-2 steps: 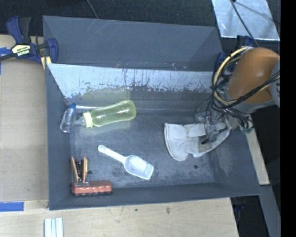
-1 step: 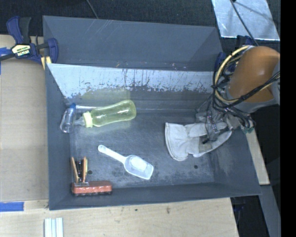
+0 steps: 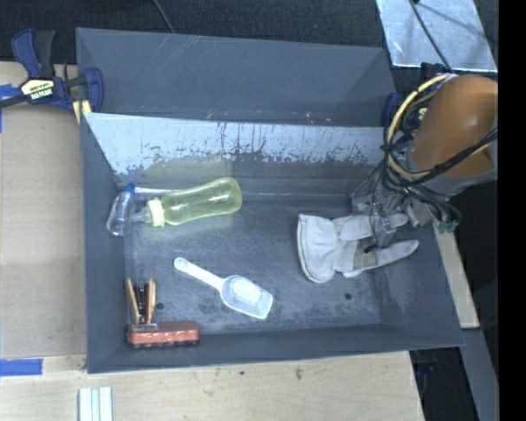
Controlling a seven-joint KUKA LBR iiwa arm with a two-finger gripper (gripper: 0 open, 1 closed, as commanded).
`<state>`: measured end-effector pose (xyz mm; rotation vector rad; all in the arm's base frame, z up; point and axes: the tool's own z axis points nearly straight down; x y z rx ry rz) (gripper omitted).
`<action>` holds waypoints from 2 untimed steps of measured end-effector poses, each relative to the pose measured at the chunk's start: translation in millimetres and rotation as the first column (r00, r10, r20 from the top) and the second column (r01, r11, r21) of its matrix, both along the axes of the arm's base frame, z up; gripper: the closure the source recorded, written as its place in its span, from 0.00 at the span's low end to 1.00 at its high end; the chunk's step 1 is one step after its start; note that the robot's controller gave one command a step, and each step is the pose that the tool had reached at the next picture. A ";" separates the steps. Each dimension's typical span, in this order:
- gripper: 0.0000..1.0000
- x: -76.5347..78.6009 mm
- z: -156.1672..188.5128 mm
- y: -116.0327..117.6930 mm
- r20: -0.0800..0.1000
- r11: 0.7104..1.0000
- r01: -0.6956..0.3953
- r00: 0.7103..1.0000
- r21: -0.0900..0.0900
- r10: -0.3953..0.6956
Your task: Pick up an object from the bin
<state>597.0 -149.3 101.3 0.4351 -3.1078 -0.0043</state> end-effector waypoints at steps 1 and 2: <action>1.00 1.4 18.6 -0.4 0.005 1.000 0.000 1.000 -0.002 0.000; 1.00 0.9 34.4 -0.3 0.003 1.000 0.001 1.000 -0.001 -0.001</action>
Offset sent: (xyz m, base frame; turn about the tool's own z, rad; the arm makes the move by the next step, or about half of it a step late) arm 0.0001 0.0001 0.0907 0.0000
